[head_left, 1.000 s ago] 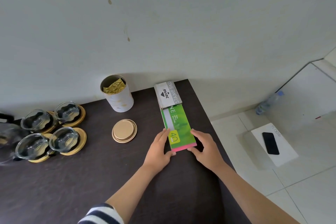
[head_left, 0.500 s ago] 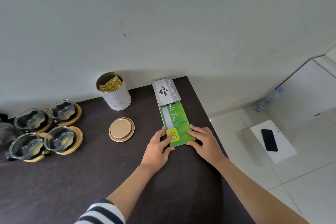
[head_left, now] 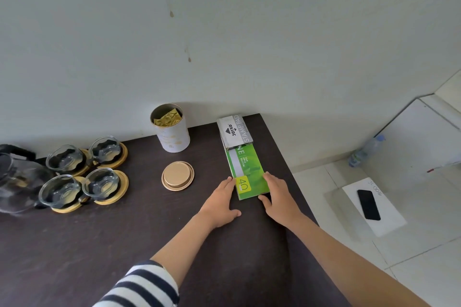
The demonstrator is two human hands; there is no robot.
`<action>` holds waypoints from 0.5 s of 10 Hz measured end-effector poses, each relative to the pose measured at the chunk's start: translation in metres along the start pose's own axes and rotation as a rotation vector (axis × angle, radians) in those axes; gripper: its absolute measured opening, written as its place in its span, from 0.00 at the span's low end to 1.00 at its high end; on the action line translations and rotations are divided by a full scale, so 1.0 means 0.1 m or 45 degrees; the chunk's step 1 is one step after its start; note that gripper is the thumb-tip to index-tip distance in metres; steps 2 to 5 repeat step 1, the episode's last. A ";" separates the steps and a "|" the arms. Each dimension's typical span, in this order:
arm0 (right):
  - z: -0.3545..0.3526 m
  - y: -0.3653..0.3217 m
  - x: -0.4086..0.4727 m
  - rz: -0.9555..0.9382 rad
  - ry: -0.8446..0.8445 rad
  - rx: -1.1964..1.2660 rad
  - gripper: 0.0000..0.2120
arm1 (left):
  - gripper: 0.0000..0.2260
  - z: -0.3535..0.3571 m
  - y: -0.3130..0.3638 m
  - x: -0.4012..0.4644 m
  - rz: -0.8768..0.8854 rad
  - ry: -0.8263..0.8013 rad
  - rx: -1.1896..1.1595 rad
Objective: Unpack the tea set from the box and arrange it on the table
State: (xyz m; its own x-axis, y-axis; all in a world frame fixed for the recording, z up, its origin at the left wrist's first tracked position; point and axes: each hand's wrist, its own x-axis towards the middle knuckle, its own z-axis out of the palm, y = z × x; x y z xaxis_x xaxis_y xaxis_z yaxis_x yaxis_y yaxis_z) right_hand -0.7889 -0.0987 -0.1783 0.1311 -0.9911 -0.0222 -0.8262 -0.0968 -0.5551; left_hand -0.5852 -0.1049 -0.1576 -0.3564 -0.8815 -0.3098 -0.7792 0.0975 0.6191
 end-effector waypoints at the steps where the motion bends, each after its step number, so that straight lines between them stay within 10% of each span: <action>1: 0.12 -0.14 -0.28 -0.052 0.092 -0.151 0.35 | 0.43 0.04 0.01 -0.31 -0.058 0.011 -0.048; 5: 0.12 -0.14 -0.28 -0.052 0.092 -0.151 0.35 | 0.43 0.04 0.01 -0.31 -0.058 0.011 -0.048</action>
